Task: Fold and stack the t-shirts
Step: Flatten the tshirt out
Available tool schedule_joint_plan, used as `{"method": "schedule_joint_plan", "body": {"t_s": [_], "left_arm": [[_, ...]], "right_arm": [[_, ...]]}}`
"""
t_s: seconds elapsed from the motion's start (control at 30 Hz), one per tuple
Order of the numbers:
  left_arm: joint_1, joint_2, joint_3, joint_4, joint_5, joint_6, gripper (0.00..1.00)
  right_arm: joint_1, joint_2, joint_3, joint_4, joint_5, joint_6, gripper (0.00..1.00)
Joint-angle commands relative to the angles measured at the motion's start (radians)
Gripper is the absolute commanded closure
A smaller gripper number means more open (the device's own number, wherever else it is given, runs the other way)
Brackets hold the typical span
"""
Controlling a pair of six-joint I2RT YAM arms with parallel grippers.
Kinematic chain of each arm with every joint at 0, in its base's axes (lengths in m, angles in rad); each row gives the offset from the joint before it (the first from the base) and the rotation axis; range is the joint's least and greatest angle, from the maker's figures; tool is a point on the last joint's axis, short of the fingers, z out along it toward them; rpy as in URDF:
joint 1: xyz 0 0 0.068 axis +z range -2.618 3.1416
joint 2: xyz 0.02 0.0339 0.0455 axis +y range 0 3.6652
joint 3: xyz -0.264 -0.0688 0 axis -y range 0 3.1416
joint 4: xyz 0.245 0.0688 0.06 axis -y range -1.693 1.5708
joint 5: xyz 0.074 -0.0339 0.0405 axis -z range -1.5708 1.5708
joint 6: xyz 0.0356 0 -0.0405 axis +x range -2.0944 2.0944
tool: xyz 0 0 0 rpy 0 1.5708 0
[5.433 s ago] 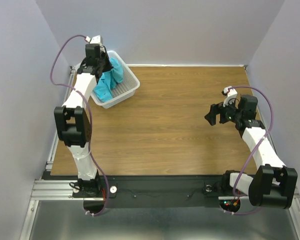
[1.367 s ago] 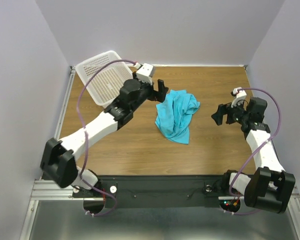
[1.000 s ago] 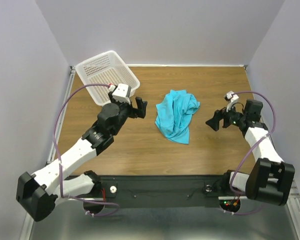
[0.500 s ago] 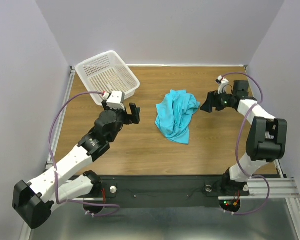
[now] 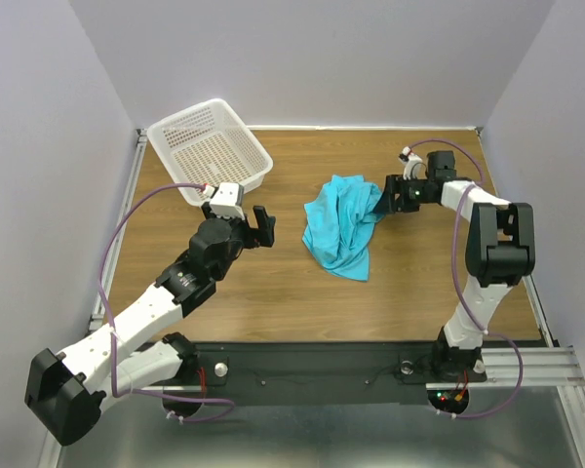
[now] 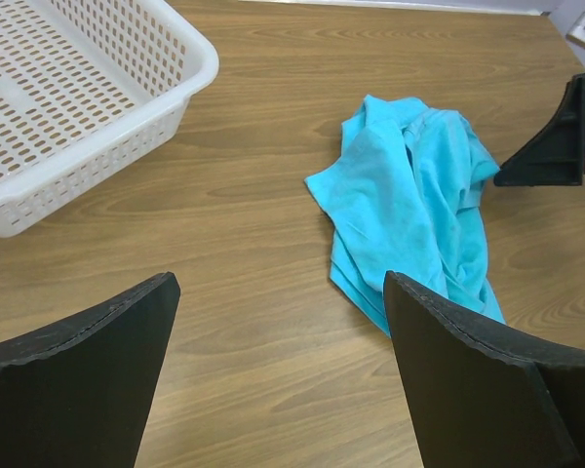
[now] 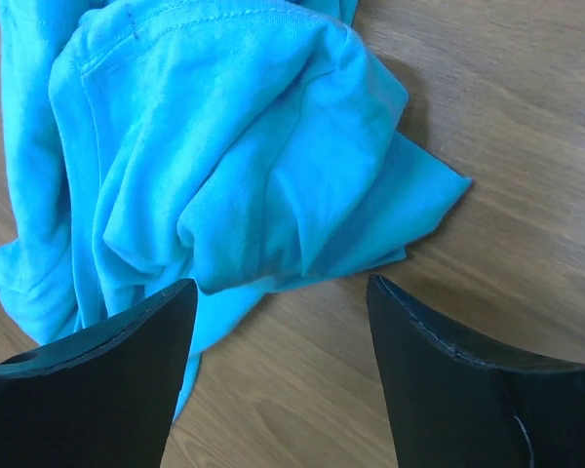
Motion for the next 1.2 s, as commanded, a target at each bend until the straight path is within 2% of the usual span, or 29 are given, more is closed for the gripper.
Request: {"method": "schedule_joint_plan", "body": {"t_s": [0.0, 0.27, 0.33, 0.37, 0.47, 0.5, 0.53, 0.9, 1.17], "left_arm": [[0.005, -0.022, -0.009, 0.045, 0.006, -0.039, 0.02], [0.003, -0.002, -0.017, 0.109, 0.09, -0.059, 0.02], [0.005, 0.009, -0.018, 0.141, 0.153, -0.071, 0.02], [0.005, 0.026, -0.017, 0.179, 0.175, -0.08, 0.02], [0.003, 0.093, 0.0, 0.258, 0.267, -0.115, 0.02], [0.003, 0.118, 0.012, 0.272, 0.287, -0.123, 0.02], [0.005, 0.144, 0.037, 0.284, 0.334, -0.131, 0.02], [0.005, 0.599, 0.33, 0.419, 0.561, -0.191, 0.09], [0.005, 0.853, 0.575, 0.422, 0.686, -0.206, 0.17]], "right_arm": [[0.012, 0.024, 0.057, -0.007, -0.026, 0.066, 0.27], [0.027, 0.072, 0.09, -0.004, -0.062, 0.104, 0.41], [0.028, 0.08, 0.1, -0.003, -0.065, 0.104, 0.51], [0.028, 0.083, 0.107, -0.004, -0.069, 0.104, 0.61], [0.028, 0.072, 0.113, -0.004, -0.062, 0.104, 0.8], [0.028, 0.064, 0.112, -0.006, -0.059, 0.102, 0.93], [0.028, 0.055, 0.109, -0.006, -0.051, 0.093, 0.98], [0.028, -0.229, -0.011, -0.009, 0.033, -0.075, 0.99], [0.027, -0.348, -0.103, -0.007, 0.222, -0.098, 0.99]]}}
